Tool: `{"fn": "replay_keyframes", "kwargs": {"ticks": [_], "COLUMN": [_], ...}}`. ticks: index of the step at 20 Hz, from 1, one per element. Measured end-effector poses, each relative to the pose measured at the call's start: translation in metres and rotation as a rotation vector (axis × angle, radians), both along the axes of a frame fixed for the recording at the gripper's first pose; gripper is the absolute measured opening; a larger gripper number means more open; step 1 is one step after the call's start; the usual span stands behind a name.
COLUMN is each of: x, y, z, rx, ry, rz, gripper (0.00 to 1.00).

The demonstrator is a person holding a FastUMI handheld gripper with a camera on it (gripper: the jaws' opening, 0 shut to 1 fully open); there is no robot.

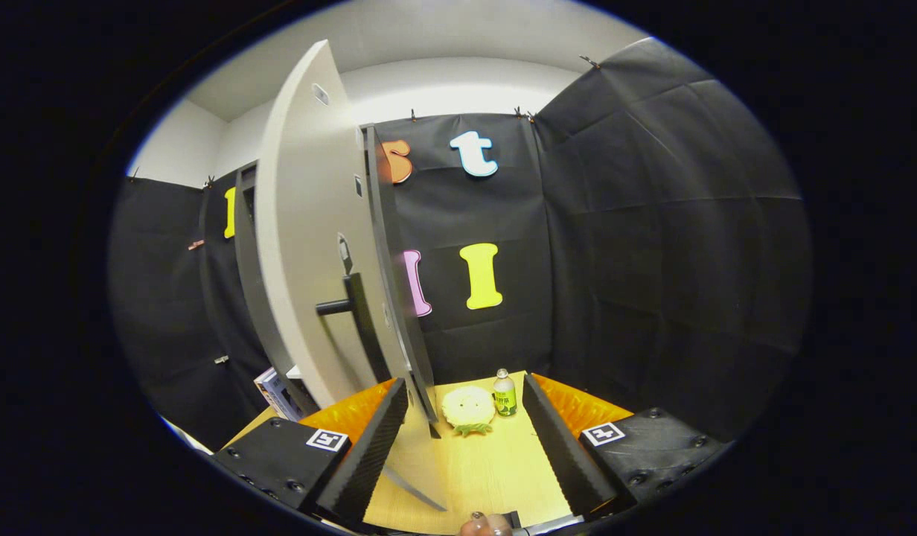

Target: Open the shoe cabinet door, grab the shoes and put them into the shoe cabinet, then close the shoe cabinet door.

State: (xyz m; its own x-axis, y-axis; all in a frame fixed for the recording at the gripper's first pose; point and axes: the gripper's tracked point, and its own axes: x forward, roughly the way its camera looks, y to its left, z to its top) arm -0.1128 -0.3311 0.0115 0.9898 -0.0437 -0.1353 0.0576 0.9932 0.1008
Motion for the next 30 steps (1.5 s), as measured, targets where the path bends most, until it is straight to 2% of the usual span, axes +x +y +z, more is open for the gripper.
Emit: {"fn": "replay_keyframes", "kwargs": {"ticks": [7,11,16,24,26,30], "x": [0.029,0.028,0.029,0.033,0.038,0.063], "y": [0.008,0.011,0.042,0.144,0.168,0.227], "z": [0.007,0.009,0.008,0.002,0.000,-0.011], "rx": [-0.015,-0.059,-0.088,-0.106,-0.123,-0.051], "ry": [-0.029,-0.043,-0.040,-0.058,-0.065,-0.054], "rz": [0.045,0.017,0.040,0.163,0.163,0.218], "gripper": [0.98,0.97,0.97,0.97,0.97,0.97]}}
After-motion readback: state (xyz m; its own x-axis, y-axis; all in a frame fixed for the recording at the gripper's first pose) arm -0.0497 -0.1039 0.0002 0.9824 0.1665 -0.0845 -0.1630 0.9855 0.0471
